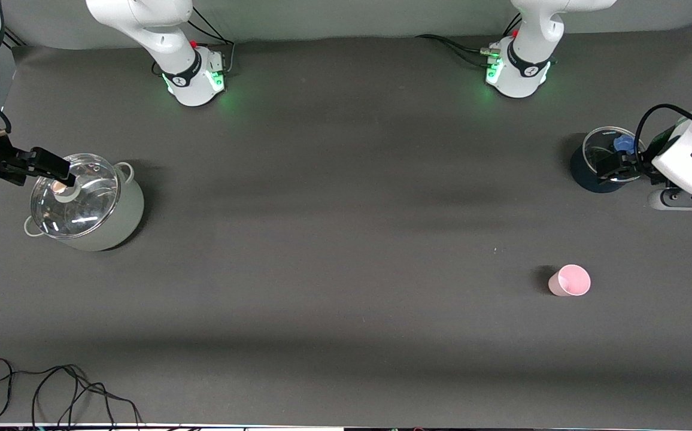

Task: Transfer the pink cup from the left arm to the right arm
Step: 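Move the left gripper out from beside the blue saucepan toward the pink cup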

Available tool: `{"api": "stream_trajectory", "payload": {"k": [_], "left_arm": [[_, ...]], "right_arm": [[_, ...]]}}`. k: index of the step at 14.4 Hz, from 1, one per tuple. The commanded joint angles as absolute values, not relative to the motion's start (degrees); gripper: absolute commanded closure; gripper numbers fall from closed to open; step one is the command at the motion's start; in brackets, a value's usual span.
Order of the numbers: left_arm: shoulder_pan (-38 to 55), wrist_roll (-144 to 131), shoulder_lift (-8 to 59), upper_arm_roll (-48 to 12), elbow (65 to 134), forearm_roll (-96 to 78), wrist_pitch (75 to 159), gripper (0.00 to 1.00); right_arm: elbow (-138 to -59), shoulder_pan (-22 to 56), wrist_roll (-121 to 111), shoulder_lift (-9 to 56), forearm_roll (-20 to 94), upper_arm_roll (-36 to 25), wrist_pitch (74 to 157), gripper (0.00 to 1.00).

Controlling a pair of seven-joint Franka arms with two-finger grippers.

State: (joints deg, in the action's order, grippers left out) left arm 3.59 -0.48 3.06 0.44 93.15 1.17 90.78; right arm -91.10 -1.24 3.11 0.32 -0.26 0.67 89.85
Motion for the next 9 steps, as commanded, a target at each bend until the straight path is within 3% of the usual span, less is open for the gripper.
{"api": "stream_trajectory", "payload": {"k": [1, 4, 9], "left_arm": [[3.87, 7.33, 9.21, 0.97, 83.70, 2.02, 89.39, 0.00], [1.60, 22.37, 13.26, 1.14, 78.76, 0.71, 90.35, 0.00], [-5.26, 39.71, 18.10, 1.14, 76.55, -6.66, 92.54, 0.00]], "right_arm": [[-89.74, -1.32, 3.78, 0.97, 0.70, 0.62, 89.03, 0.00], [-89.74, -1.32, 3.34, 0.97, 0.70, -0.08, 89.03, 0.00], [-89.65, -1.23, 3.25, 1.05, 0.70, -0.35, 89.03, 0.00]]}}
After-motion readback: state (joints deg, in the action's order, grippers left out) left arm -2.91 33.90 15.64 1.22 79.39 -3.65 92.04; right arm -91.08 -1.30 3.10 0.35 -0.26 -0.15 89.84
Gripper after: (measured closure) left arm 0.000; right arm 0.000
